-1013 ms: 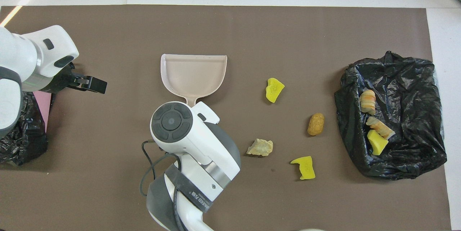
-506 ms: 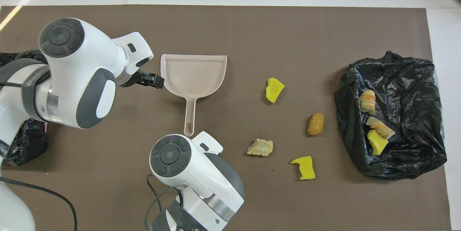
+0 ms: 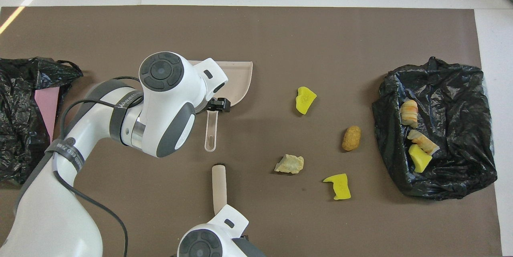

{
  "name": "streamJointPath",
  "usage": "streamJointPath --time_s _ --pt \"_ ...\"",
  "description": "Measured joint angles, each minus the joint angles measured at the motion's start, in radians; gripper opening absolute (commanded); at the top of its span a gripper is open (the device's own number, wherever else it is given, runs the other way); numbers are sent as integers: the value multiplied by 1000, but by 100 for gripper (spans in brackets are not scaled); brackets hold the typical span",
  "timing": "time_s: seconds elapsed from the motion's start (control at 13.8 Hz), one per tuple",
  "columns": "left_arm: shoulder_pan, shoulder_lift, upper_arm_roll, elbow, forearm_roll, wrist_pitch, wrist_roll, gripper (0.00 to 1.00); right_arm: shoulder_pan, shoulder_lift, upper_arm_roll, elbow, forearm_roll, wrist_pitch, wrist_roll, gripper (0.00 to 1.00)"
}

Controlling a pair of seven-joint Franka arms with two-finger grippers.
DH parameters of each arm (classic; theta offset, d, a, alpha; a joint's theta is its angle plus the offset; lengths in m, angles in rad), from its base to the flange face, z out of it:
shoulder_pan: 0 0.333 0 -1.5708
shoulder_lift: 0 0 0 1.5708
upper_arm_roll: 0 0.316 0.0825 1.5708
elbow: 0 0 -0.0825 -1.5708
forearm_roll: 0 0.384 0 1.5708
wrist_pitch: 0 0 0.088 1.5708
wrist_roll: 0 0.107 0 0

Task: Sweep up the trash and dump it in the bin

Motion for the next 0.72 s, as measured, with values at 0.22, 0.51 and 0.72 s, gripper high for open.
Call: streamJointPath --time_s 0.22,0.51,0.72 --pt "-36 1 0 -41 -18 -5 -45 100 21 -16 0 -59 0 63 23 76" --pt "-43 -2 2 -50 -44 -60 -60 75 20 -25 -1 -64 1 66 24 11" --pt "-43 -6 2 -50 -45 -69 -62 0 20 -26 -2 -66 1 66 24 0"
